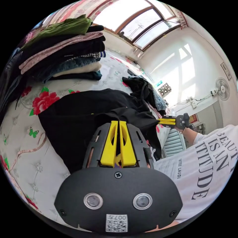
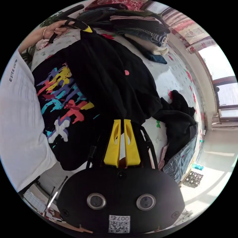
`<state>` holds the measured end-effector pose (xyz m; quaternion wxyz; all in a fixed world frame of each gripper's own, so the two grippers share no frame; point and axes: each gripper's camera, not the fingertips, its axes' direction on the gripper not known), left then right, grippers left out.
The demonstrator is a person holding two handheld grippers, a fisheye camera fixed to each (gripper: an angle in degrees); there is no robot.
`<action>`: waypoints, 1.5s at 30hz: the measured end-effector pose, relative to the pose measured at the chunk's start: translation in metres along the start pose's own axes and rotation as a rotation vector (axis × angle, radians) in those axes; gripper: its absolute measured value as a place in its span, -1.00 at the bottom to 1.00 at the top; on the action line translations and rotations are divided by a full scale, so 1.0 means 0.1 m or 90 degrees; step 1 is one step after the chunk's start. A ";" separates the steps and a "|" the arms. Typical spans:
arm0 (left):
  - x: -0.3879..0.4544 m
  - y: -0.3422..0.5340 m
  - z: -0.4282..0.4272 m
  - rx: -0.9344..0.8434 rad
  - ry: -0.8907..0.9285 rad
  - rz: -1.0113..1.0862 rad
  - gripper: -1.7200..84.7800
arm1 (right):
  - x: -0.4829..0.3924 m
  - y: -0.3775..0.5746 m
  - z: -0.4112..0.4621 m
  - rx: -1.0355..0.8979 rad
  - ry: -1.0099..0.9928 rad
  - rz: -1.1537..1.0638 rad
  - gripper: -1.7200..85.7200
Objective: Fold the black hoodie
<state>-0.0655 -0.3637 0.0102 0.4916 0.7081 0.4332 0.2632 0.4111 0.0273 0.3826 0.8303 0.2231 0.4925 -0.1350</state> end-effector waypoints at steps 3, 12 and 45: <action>-0.23 0.55 -0.07 -0.023 0.005 -0.077 -0.98 | -0.07 0.18 0.06 0.026 -0.087 -0.002 -0.94; -0.75 1.02 0.12 -0.061 -0.047 -0.191 -0.83 | 0.57 0.19 0.66 -0.019 -0.303 0.072 -0.82; 0.54 1.52 0.80 -0.129 -0.168 0.104 -0.88 | 1.31 0.18 0.76 0.067 -0.367 -0.108 -0.87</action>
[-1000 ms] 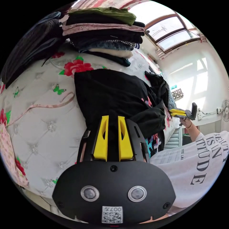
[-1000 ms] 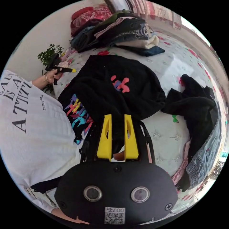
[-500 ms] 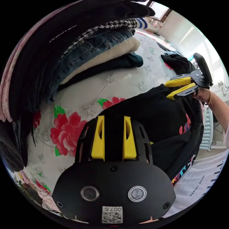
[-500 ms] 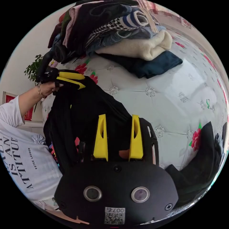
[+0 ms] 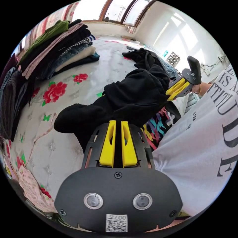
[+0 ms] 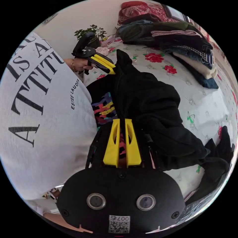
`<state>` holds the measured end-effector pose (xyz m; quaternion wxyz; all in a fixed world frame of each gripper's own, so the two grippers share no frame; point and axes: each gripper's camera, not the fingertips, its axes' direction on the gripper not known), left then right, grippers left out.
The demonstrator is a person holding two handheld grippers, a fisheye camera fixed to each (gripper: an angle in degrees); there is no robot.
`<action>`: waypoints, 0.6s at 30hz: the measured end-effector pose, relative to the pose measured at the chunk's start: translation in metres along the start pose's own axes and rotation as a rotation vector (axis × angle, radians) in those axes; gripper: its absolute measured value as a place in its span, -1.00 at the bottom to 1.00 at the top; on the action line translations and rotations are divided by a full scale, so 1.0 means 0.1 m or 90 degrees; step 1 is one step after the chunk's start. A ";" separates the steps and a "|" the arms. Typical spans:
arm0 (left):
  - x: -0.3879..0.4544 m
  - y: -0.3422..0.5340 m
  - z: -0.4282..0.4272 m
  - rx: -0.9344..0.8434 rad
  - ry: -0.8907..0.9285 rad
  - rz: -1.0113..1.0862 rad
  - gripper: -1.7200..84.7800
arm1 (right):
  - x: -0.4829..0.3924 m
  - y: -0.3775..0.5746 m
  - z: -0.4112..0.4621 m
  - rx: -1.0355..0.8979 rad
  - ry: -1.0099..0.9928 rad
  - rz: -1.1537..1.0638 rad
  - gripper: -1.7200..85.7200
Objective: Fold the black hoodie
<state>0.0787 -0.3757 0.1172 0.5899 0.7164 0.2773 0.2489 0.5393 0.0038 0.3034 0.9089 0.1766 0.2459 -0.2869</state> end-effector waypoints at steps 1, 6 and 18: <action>0.04 0.08 0.01 0.017 0.002 -0.027 -0.88 | 0.02 0.00 -0.12 0.017 0.014 0.023 -0.84; 0.02 0.05 -0.03 0.048 0.020 -0.057 -0.88 | 0.89 -0.02 -1.00 0.230 -0.043 0.215 -0.73; -0.01 0.04 -0.16 0.059 0.001 -0.041 -0.88 | 2.84 -0.67 -0.40 0.040 -0.220 0.458 -0.83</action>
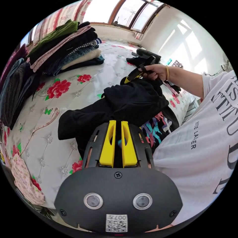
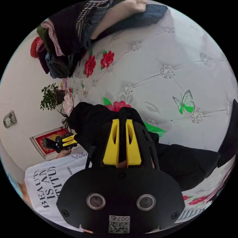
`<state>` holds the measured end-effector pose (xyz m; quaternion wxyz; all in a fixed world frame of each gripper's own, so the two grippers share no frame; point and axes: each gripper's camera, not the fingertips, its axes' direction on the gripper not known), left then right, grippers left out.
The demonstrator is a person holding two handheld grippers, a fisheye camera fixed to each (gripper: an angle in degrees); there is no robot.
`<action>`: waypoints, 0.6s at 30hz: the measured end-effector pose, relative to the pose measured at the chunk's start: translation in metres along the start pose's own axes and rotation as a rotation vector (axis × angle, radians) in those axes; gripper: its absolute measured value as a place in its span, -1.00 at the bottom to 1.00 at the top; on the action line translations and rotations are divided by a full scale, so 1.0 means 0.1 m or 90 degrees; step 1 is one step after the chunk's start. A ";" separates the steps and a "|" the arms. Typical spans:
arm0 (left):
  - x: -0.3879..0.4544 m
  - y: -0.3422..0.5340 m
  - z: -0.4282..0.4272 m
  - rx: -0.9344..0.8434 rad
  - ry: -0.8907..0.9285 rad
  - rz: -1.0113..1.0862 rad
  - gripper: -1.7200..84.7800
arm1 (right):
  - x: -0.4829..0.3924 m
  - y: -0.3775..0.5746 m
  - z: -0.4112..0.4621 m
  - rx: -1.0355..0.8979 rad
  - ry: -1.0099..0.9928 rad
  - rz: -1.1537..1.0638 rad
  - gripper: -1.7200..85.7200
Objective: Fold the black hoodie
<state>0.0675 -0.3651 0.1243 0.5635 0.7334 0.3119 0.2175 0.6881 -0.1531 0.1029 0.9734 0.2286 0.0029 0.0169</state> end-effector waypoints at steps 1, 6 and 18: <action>-0.07 -0.09 -0.06 0.018 0.003 -0.005 -0.88 | -0.18 0.12 -0.41 0.104 0.029 -0.042 -0.84; -0.54 -0.93 -0.43 0.184 -0.024 -0.039 -0.93 | -1.09 0.89 -1.80 0.553 0.188 -0.222 -0.82; -1.17 -1.08 0.27 0.070 -0.077 -0.132 -0.84 | 0.19 1.41 -1.41 0.367 0.338 0.037 -0.76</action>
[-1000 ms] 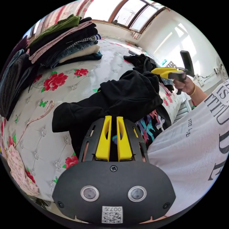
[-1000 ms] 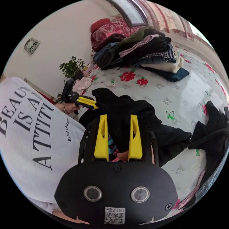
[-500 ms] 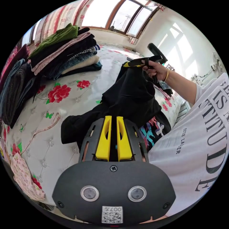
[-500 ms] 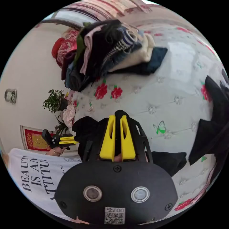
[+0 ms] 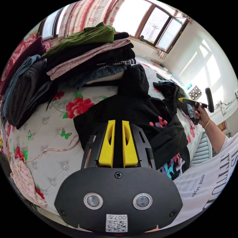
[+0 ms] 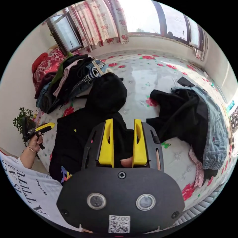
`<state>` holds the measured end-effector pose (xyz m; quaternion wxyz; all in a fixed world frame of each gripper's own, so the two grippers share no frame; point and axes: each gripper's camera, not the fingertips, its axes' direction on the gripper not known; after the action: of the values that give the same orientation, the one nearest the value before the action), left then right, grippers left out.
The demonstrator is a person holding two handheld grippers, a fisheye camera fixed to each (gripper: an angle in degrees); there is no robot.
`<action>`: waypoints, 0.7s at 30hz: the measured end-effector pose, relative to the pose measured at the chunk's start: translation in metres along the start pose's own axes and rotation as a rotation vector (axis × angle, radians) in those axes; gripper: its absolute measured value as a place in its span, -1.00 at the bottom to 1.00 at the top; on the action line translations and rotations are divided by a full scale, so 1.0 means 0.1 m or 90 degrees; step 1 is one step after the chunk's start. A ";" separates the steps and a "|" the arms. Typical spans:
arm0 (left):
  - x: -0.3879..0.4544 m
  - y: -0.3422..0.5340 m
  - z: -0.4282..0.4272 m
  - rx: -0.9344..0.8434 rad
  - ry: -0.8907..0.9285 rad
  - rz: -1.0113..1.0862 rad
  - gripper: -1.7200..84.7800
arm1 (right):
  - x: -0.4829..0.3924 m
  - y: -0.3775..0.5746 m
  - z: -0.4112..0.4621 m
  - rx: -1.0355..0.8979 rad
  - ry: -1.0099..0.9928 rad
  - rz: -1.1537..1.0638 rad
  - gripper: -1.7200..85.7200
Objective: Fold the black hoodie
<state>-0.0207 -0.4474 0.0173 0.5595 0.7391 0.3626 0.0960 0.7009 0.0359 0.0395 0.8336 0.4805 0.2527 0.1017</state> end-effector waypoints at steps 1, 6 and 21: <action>-0.01 0.16 0.06 -0.023 0.008 0.000 -0.84 | 0.09 0.24 0.10 -0.032 0.009 0.011 -0.76; 0.09 0.56 0.28 -0.106 0.066 0.030 -0.79 | 0.18 0.71 0.22 -0.093 0.040 -0.002 -0.77; 0.92 -0.05 0.86 -0.200 0.130 0.170 -0.89 | 0.94 0.37 -0.01 -0.016 0.136 0.094 -0.87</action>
<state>0.0898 -0.4528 -0.0423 0.6104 0.6710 0.2967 0.2986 0.7832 0.0947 0.0403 0.7979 0.4739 0.3032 0.2165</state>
